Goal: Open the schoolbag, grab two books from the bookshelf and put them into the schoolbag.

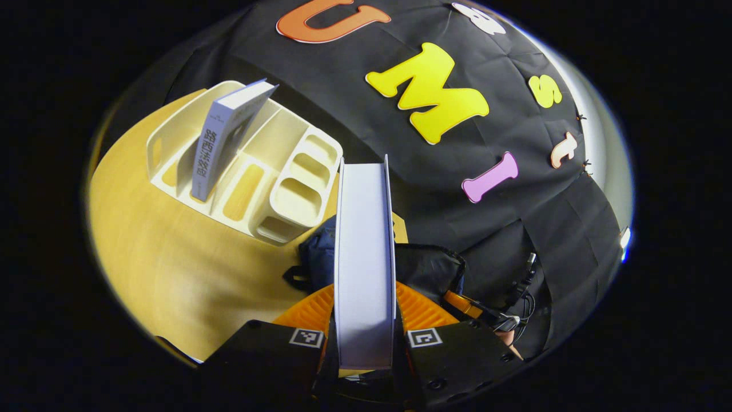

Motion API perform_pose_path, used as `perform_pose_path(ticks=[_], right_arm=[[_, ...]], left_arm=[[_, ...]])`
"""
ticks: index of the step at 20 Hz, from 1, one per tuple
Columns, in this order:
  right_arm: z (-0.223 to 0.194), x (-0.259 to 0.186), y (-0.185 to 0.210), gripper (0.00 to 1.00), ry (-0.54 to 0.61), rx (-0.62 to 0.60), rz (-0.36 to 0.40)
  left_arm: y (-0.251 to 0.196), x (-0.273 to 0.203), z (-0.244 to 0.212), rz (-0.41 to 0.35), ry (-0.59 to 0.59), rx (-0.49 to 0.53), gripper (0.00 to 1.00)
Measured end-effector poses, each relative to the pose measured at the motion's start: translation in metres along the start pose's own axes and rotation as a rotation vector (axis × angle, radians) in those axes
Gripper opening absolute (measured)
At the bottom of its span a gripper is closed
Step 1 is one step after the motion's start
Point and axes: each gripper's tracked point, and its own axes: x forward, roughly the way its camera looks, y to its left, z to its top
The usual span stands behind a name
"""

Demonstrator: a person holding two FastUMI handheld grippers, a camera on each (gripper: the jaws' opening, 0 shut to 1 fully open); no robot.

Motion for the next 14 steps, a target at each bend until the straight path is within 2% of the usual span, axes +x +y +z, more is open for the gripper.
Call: perform_pose_path(ticks=[3,10,14], right_arm=[[0.0,-0.002,0.002,0.0,0.002,0.018,-0.004],[0.003,-0.009,-0.003,0.0,0.013,0.019,-0.029],[0.008,-0.012,-0.001,0.0,0.021,0.033,-0.03]], left_arm=[[0.008,0.034,-0.025,0.016,0.042,-0.019,0.39],[0.013,0.103,-0.068,-0.028,0.097,-0.102,0.39],[0.004,0.138,-0.093,-0.07,0.119,-0.108,0.39]])
